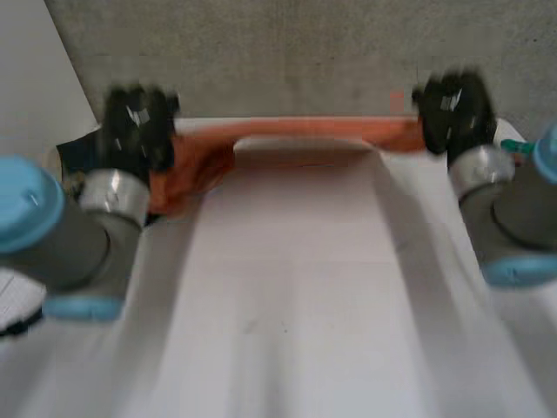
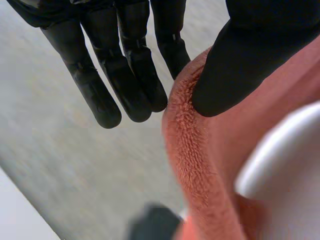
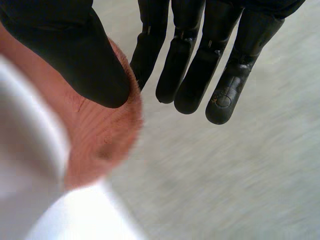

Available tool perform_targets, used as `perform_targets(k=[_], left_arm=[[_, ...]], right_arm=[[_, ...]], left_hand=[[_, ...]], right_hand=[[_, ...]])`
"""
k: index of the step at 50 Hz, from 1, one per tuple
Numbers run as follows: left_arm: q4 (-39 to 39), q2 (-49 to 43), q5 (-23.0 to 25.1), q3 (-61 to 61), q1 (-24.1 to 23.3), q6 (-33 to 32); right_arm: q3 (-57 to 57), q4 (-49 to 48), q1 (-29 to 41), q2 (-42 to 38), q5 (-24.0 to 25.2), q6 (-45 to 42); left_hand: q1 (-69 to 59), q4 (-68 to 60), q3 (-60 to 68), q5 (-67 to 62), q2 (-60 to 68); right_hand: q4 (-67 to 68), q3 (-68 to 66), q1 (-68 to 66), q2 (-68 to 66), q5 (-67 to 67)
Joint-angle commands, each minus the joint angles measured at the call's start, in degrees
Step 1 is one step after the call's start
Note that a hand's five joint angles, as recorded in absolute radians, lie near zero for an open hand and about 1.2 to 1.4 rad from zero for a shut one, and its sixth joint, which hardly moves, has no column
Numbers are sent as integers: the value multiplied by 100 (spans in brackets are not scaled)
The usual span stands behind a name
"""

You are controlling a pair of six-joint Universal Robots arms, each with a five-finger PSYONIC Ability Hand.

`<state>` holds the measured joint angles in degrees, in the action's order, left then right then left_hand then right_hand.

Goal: Fold the laundry.

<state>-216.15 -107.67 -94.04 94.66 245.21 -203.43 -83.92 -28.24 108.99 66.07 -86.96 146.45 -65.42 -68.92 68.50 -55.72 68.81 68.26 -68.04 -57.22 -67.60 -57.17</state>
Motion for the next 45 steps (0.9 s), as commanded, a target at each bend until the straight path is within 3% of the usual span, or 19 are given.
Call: perform_targets(k=[1,5,10,15,21,29,33,40,45], left_arm=[[151,-79,-36,1054,-543,-21],[503,-35,-62,1213,-746,5],[872,70,8,1161,-764,-12],[1057,211,43,1064,-448,-30],[1408,396,605,1037,387,-21],[1734,352,2536,1038,1353,-56],[1716,89,3135,836,1547,-74],[1778,-640,3278,-174,1346,-56],[2171,-1483,3050,-1385,1030,-74]], right_arm=[[-1379,713,-290,20,583,-64],[-1653,846,-501,143,592,-117],[-1706,890,-800,231,540,-257],[-1689,881,-1064,284,583,-257],[-1724,873,-1205,266,619,-257],[-1750,873,-1223,258,619,-248],[-1759,873,-1214,258,619,-249],[-1794,873,-1179,214,619,-240],[-1838,873,-1161,205,619,-240]], left_hand=[[-1458,-1108,1150,-1428,1119],[-858,-508,550,-828,519],[3339,3689,-3647,3369,-3678],[4964,5314,-5272,4994,-5303],[5167,5517,-5475,5197,-5506],[4632,4982,-4940,4662,-4971],[4143,4493,-4451,4173,-4482],[3687,4037,-3995,3717,-4026],[3519,3869,-3827,3549,-3858]], right_hand=[[1174,-1196,-2278,-1240,-1283],[1174,-1196,-2278,-1240,-1283],[1174,-1196,-2278,-1240,-1283],[1174,-1196,-2278,-1240,-1283],[1174,-1196,-2278,-1240,-1283],[1174,-1196,-2278,-1240,-1283],[1174,-1196,-2278,-1240,-1283],[1174,-1196,-2278,-1240,-1283],[1174,-1196,-2278,-1240,-1283]])
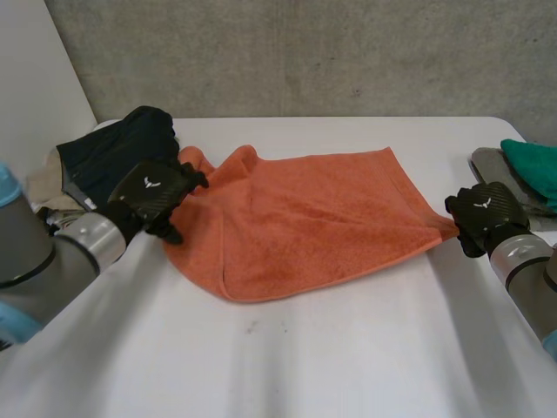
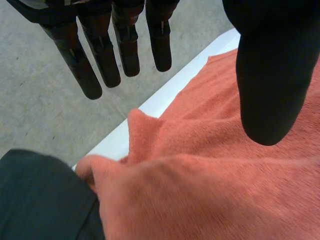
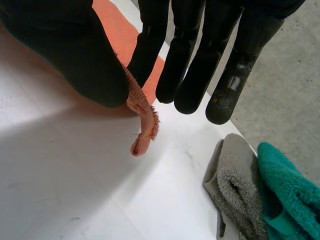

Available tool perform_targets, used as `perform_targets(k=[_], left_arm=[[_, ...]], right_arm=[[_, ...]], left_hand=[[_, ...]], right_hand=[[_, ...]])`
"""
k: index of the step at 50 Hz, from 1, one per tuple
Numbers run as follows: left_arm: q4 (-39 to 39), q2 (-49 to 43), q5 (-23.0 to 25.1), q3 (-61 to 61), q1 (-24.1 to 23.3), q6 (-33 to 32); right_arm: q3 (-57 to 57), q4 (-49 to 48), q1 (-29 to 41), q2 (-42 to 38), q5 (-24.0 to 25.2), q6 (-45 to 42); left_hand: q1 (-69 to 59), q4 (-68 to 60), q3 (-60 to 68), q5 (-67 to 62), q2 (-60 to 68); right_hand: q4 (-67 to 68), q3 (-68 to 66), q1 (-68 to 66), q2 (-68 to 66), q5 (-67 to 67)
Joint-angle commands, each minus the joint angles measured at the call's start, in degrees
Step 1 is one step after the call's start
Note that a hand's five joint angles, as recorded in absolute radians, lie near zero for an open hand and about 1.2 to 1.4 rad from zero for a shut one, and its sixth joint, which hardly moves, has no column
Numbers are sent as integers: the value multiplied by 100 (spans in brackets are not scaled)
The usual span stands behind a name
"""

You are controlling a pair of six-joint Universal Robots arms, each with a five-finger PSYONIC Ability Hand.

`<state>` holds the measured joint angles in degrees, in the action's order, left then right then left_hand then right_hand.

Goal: Fold the laundry.

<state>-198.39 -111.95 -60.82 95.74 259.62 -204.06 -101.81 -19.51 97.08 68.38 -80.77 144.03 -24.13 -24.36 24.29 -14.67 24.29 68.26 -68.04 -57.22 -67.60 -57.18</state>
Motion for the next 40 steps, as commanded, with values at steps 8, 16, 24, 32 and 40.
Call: perform_targets(k=[8,16,24,32,40], left_arm=[[1390,-2225,-931,-3069,-789,-959],[1645,-2806,-1485,-3738,-965,-1654],[1707,-3051,-1529,-3958,-965,-1698],[2146,-3324,-1599,-4283,-965,-1891],[2173,-3351,-1802,-4371,-965,-1944]], right_arm=[[-102,0,22,-70,0,-24],[-128,-9,30,-105,0,-33],[-119,-36,22,-132,0,-33],[-111,-36,22,-193,0,-42],[-111,-36,13,-193,0,-51]], left_hand=[[-677,-654,661,-623,662],[-795,-771,778,-741,779],[-1501,-1478,1485,-1447,1486],[-1736,-1713,1720,-1682,1721],[-4997,-4973,4980,-4942,4981]], right_hand=[[1174,-1196,-2278,-1240,-1282],[1174,-1196,-2278,-1240,-1282],[1174,-1196,-2278,-1240,-1282],[1174,-1196,-2278,-1240,-1282],[1174,-1196,-2278,-1240,-1282]])
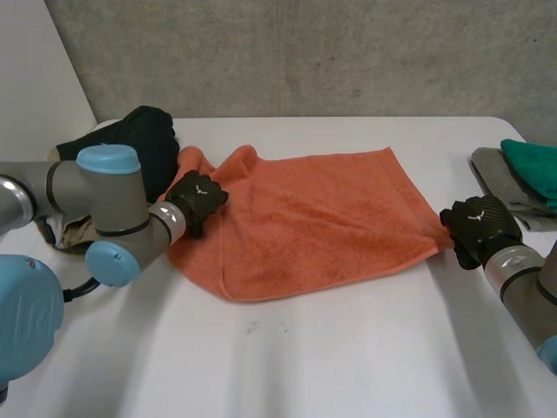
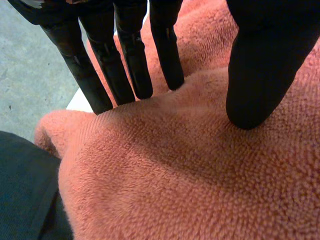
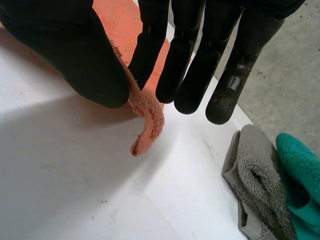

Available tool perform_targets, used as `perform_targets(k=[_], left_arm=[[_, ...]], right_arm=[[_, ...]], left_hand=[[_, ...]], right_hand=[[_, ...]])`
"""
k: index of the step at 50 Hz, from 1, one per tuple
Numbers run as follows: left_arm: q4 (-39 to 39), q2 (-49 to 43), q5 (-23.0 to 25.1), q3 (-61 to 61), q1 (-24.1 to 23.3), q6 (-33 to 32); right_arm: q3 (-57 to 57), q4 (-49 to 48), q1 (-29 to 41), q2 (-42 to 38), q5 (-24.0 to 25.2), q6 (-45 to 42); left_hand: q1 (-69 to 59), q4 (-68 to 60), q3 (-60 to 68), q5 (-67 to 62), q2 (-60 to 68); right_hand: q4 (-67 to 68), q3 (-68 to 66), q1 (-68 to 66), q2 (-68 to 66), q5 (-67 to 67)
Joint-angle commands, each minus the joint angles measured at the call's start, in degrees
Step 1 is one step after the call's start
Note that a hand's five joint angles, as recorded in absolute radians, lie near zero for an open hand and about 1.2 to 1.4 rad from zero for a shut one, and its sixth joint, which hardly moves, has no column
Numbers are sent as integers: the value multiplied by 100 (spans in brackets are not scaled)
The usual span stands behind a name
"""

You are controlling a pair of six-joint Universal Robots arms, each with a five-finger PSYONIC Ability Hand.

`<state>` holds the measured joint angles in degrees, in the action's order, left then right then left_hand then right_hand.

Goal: Fold the laundry.

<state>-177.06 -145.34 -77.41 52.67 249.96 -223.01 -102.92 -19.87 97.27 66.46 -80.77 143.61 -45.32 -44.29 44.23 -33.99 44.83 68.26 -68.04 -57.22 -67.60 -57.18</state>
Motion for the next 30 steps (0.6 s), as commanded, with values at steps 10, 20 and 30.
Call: perform_targets(k=[10,20,30], left_arm=[[-74,970,-433,821,-158,55],[-443,2869,-485,3063,9,222],[-391,5109,-1030,5286,493,627]], right_arm=[[36,123,-32,68,-35,-386],[176,1625,-76,701,-105,-1739],[80,3559,-515,1773,-167,-2610]], left_hand=[[-3468,-3571,3577,-3601,3517],[-3468,-3571,3577,-3601,3517],[-3468,-3571,3577,-3601,3517]], right_hand=[[1174,-1196,-2278,-1240,-1282],[1174,-1196,-2278,-1240,-1282],[1174,-1196,-2278,-1240,-1282]])
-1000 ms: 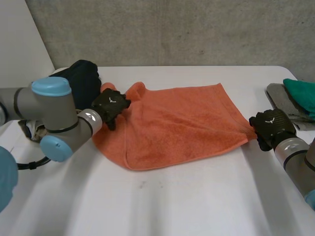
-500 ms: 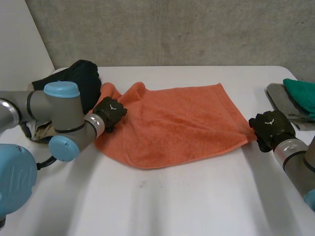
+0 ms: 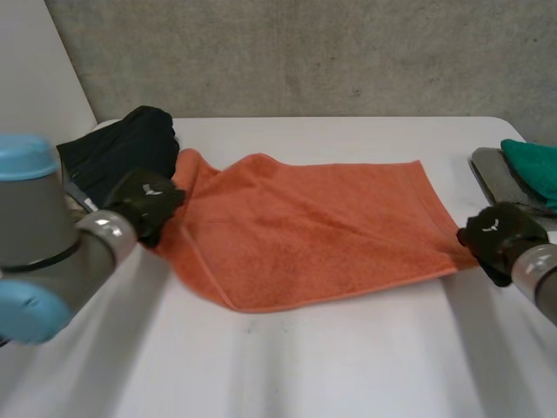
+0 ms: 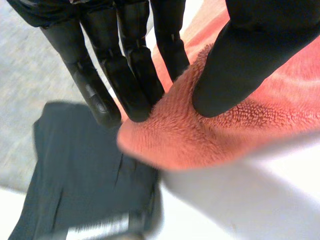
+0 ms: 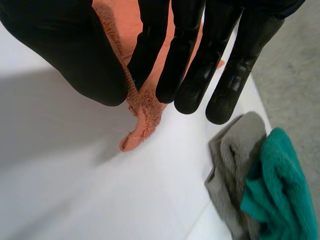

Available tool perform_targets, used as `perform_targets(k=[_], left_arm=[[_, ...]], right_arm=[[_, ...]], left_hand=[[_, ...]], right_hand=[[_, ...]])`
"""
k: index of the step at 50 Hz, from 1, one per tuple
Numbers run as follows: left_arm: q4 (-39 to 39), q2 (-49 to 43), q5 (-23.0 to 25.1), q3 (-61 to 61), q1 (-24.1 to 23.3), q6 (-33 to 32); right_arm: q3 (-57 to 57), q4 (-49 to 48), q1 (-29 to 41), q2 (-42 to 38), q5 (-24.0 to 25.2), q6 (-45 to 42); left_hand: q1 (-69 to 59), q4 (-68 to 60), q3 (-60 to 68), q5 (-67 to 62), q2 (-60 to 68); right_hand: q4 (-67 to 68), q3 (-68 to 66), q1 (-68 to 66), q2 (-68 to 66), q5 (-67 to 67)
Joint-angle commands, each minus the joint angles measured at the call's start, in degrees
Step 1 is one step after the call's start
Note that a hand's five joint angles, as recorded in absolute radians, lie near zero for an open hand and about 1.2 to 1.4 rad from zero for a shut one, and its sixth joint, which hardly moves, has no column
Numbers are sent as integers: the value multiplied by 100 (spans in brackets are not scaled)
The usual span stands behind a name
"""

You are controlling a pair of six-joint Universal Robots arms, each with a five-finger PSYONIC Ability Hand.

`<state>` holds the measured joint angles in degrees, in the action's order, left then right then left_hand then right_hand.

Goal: Fold the laundry.

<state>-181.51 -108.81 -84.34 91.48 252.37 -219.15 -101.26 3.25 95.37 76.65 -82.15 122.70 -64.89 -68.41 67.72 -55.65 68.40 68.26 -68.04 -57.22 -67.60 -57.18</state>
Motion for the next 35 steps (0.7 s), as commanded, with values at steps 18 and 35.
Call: perform_targets(k=[18,35], left_arm=[[187,1979,-338,2322,304,751],[-2451,-517,-671,-242,172,1032]], right_arm=[[-246,1776,-652,1116,24,-1301],[2302,-473,394,-1239,-731,-721]], left_hand=[[-1511,-1159,1228,-1435,1160],[-1511,-1159,1228,-1435,1160]], right_hand=[[1174,-1196,-2278,-1240,-1282],[1174,-1196,-2278,-1240,-1282]])
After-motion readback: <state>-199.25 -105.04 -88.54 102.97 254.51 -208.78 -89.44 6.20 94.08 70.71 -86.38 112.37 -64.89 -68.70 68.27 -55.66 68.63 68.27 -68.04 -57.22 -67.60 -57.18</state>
